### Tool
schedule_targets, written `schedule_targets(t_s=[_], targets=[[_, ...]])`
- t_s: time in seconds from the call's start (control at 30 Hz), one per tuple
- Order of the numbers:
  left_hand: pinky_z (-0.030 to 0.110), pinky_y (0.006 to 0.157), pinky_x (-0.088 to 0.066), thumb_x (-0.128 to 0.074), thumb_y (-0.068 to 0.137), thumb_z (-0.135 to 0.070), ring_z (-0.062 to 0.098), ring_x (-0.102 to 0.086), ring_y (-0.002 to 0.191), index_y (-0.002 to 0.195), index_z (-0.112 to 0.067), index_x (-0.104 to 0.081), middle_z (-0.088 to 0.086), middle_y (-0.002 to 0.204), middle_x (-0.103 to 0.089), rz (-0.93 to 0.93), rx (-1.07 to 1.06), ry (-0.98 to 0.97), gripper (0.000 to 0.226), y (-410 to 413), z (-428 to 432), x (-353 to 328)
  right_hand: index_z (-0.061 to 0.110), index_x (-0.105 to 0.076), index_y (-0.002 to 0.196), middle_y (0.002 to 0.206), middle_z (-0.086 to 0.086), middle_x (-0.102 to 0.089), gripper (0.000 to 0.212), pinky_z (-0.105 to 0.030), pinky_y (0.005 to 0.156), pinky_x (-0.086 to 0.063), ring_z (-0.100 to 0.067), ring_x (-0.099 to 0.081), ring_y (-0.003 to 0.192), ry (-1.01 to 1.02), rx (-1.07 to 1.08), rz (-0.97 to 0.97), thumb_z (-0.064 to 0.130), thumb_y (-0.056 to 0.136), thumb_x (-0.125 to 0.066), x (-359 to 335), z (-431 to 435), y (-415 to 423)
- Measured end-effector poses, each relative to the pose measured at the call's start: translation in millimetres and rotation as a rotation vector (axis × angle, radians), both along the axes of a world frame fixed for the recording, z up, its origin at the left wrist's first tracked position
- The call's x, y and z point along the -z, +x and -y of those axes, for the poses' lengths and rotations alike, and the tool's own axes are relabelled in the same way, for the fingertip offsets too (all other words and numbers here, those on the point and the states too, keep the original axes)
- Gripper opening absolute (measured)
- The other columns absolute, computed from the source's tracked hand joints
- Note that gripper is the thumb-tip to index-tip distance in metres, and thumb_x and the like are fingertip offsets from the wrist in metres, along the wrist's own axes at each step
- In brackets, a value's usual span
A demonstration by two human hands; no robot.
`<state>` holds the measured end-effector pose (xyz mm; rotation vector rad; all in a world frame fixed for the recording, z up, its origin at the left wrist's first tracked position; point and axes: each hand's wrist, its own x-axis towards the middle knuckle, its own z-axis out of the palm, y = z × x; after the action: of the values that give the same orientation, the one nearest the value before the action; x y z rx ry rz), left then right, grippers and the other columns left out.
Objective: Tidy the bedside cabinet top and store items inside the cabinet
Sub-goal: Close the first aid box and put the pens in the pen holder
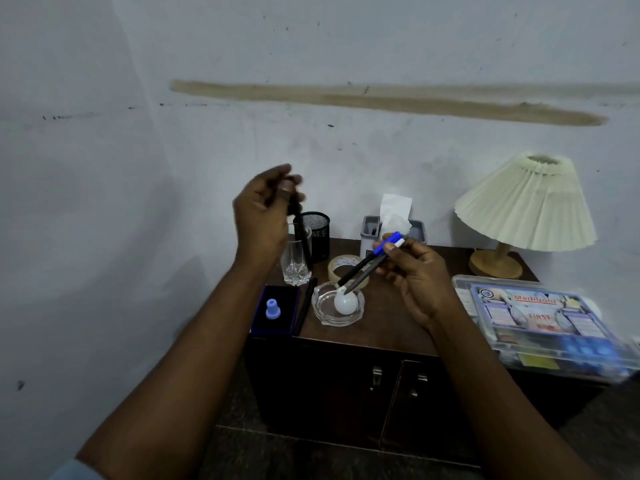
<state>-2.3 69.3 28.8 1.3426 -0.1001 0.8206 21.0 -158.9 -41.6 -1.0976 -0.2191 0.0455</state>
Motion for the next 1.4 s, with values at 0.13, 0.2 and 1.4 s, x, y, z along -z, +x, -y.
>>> schedule_targets(t_s=[0.13,0.2,1.4], targets=[[0.032,0.080,-0.061,-0.063,0.096,0.003,0.021,-0.076,0.093,0.122,-0.009,-0.069,0.010,0.099,-0.079,-0.249,0.260,0.144,0.029,-5.0,38.1,22.5,0.012,-0.076,0.100,0.104,-0.018,-0.075,0.014,-0.041,0.078,-0.057,-0.028,-0.073,0.089,-0.120,-0.105,0.083,0.008,0.089,-0.069,-2.7,-9.1,-6.8],[0.041,0.084,-0.062,-0.065,0.095,0.001,0.027,-0.076,0.096,0.121,-0.005,-0.071,0.013,0.101,-0.078,-0.321,0.313,0.197,0.028,-5.8,50.9,33.5,0.011,-0.076,0.104,0.103,-0.019,-0.075,0.017,-0.037,0.073,-0.059,-0.030,-0.073,0.088,-0.139,-0.114,0.104,0.008,0.089,-0.071,-2.2,-12.6,-8.3],[0.039,0.078,-0.061,-0.067,0.086,-0.024,0.026,-0.068,0.082,0.086,-0.015,-0.067,0.008,0.087,-0.067,-0.918,-0.089,1.475,0.009,-4.5,6.6,77.4,0.003,-0.074,0.091,0.085,-0.017,-0.073,0.008,-0.024,0.054,-0.054,-0.022,-0.066,0.067,-0.032,0.236,-0.088,0.006,0.084,-0.076,9.7,21.3,19.3]])
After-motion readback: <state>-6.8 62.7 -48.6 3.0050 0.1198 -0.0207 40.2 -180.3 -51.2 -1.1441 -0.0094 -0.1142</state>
